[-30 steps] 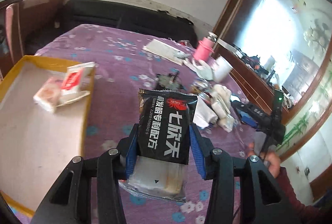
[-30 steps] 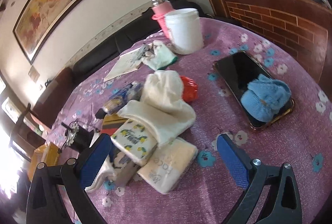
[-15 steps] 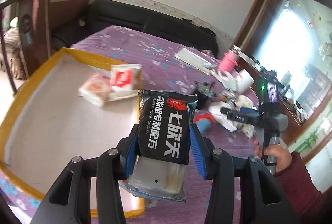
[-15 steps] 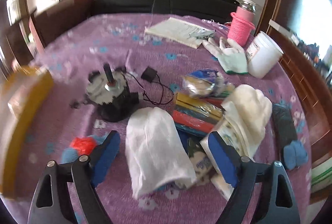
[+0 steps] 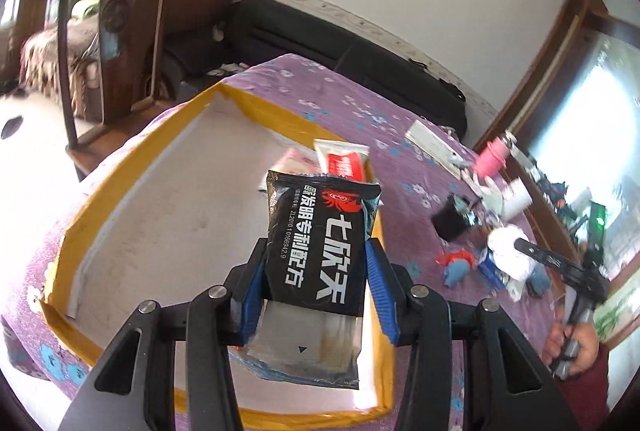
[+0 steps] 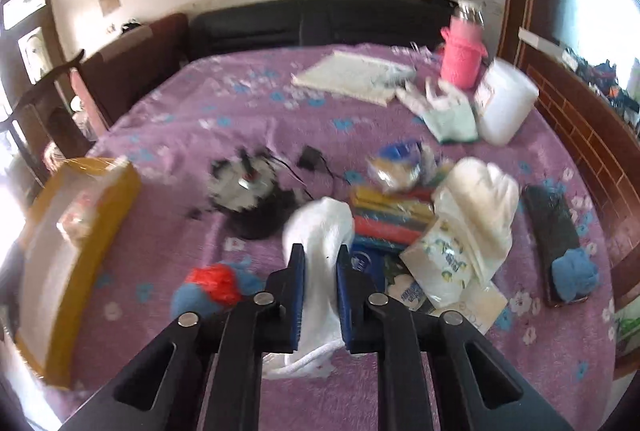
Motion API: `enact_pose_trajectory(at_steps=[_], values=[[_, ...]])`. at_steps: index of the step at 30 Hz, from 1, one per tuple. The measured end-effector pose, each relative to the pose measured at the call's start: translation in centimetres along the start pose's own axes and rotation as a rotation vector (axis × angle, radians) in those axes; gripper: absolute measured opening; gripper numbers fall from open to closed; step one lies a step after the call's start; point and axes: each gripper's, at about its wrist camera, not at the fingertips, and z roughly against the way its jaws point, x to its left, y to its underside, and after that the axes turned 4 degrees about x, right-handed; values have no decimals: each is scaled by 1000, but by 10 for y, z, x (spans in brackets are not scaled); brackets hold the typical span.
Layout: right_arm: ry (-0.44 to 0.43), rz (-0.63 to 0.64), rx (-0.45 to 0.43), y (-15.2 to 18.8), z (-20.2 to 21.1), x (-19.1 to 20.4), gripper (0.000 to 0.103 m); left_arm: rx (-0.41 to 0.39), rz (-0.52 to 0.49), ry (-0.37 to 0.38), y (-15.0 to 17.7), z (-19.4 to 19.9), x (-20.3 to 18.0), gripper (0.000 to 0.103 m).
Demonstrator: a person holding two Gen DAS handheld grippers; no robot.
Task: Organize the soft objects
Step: 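Release snack bag in box with left tool while right tool drops white bag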
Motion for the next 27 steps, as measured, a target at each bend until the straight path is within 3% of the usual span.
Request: enact_pose_trajectory(at_steps=[6,11,16,19,22,27], values=[[-171,57,-31,-18,23,51,13,35,17,-13,-32,-1,15,46],[-377,100,39,-41,4,123,13,99,-15,-47,-74,-36,17,46],[-448,144,98,-59,-31,196,13,142,28,-66,-113,-90,41,46],[-442,165,115,-68,-56,229,13,139,77,-79,-127,-109,60,46],[-441,160,141,-75,-79,248,13,132,123,-78,-131,-108,74,52],[-502,79,183,-86,-110,260,14,75,159,-62,-118,-73,81,60]])
